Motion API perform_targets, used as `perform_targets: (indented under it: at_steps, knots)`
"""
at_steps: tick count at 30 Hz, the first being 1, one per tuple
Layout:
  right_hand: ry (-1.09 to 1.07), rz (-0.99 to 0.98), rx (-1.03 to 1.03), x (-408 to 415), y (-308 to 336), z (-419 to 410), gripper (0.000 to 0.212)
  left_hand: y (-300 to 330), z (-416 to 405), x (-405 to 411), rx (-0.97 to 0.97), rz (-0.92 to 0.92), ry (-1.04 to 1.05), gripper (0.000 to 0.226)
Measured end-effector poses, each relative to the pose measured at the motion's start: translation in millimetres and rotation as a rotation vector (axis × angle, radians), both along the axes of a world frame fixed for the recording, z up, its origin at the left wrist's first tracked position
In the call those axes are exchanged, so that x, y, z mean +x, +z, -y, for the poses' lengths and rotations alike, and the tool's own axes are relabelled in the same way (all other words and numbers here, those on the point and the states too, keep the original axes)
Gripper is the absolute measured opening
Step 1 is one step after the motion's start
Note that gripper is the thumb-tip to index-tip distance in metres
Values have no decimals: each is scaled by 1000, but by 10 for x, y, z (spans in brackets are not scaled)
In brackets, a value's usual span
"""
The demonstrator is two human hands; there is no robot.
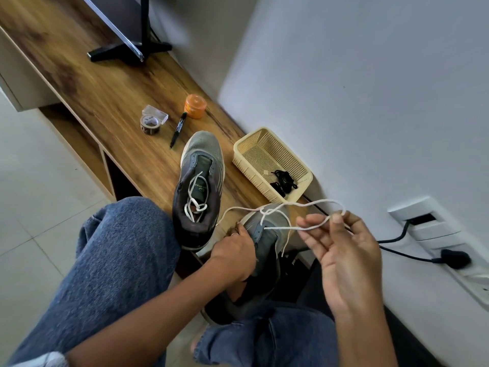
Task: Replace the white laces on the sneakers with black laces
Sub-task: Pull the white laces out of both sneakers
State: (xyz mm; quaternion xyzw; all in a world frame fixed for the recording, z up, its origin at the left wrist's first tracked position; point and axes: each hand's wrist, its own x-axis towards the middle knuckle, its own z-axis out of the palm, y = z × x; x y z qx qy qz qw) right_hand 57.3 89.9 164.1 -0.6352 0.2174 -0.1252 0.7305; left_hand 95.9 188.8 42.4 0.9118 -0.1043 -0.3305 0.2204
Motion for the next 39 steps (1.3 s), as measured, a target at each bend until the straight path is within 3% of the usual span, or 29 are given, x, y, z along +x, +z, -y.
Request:
perform_targets:
  at_steps: [5, 9, 11, 16, 20, 22, 25, 34, 36, 39]
  knots:
    - [9, -63, -141, 101, -120, 100, 10, -20, 6, 10, -23, -11, 17, 76]
    - [221, -293, -531, 174, -486, 185, 29, -51, 20, 13, -28, -15, 36, 72]
    - [218, -348, -730, 189, -657, 214, 37, -65, 27, 16, -22, -11, 38, 70]
    - [248, -363, -1109, 283, -977, 152, 17, -54, 30, 13, -6, 8, 43, 69]
    - [303, -505, -1326, 385, -1178, 124, 14, -31, 28, 8, 13, 19, 37, 67]
    - [275, -556, -1344, 410, -1199, 105, 5, -28, 33, 10, 17, 23, 41, 67]
    - [304, -649, -1291, 405, -1149, 89, 20, -35, 35, 28, 3, 35, 66, 65]
    - [552, -612, -655, 8, -599, 78, 9, -68, 45, 65, -28, 34, 85, 63]
    - [590, -609, -616, -53, -536, 123, 8, -92, 36, 67, -68, 24, 89, 61]
    - [454, -565, -673, -37, -554, 185, 11, -131, 22, 76, -148, 23, 82, 61]
